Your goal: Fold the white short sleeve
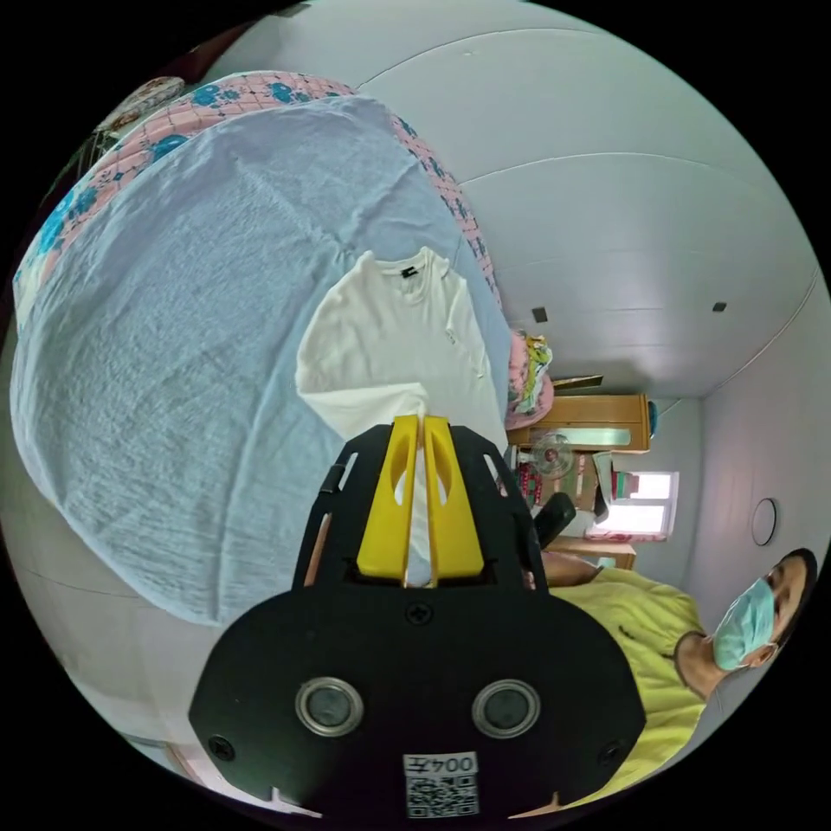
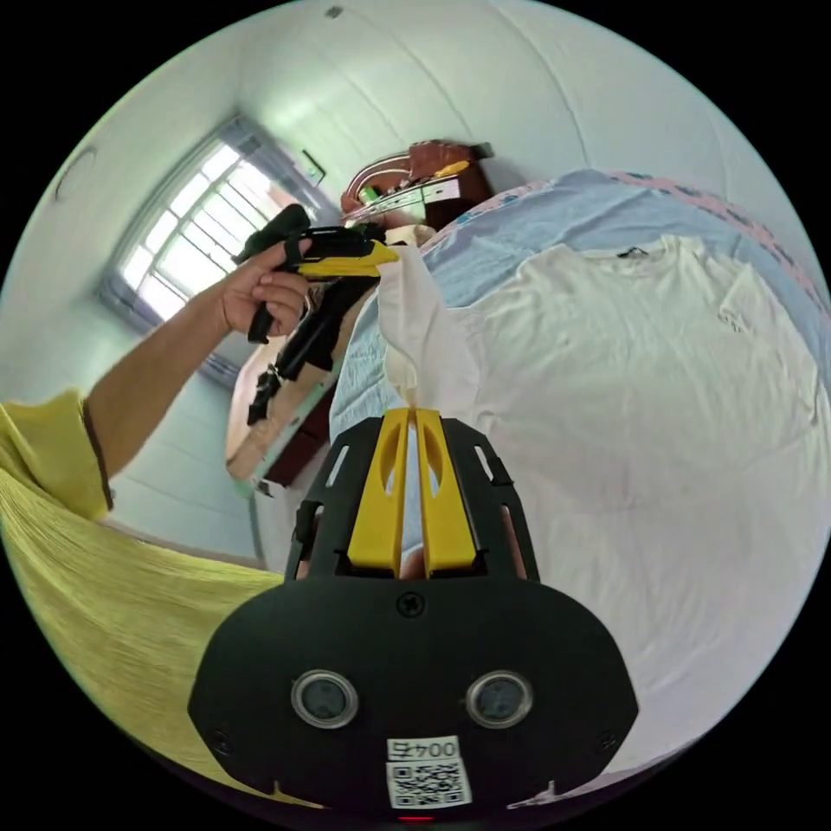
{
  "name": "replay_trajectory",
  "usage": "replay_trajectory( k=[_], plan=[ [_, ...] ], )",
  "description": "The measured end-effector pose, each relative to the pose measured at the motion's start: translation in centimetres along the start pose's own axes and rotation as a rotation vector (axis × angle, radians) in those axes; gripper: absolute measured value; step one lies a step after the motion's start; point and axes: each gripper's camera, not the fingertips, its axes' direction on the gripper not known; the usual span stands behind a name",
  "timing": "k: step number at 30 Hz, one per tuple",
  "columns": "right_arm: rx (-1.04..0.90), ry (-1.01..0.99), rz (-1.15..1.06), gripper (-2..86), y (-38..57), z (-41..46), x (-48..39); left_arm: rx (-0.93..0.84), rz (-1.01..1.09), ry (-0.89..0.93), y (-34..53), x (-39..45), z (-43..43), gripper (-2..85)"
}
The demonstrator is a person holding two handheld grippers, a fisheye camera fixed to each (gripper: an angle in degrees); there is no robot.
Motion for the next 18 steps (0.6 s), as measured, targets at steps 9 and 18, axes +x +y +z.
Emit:
replay_trajectory(
  k=[9, 18],
  plan=[
    [0.070, -0.220, 0.423, 1.5, -2.7, -8.1, 14.6, -0.095, -0.116, -0.137, -8.3, 0.4, 15.3, 1.6],
    [0.118, -0.382, 0.694, 7.7, -2.2, -11.6, 20.8, 0.033, -0.029, -0.083, -8.6, 2.3, 21.7, 6.2]
  ],
)
